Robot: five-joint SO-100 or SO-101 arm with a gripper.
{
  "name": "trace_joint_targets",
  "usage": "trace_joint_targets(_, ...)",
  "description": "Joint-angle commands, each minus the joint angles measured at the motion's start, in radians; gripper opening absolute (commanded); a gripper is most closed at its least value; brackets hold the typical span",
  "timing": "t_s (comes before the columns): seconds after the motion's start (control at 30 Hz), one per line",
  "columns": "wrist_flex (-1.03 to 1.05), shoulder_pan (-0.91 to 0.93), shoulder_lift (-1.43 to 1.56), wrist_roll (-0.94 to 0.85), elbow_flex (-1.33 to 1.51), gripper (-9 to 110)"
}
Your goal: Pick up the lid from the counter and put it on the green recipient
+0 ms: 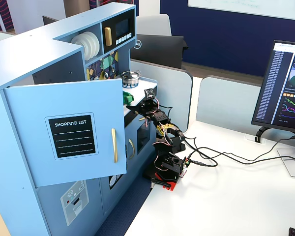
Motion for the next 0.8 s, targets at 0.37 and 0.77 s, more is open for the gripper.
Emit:
trace_joint_targets(0.37,-0.1,-0.046,-0.284,-0.02,-0.267,41)
trace_joint_targets(0.77,-0.133,-0.066,-0.48,-0.011,-0.459,37)
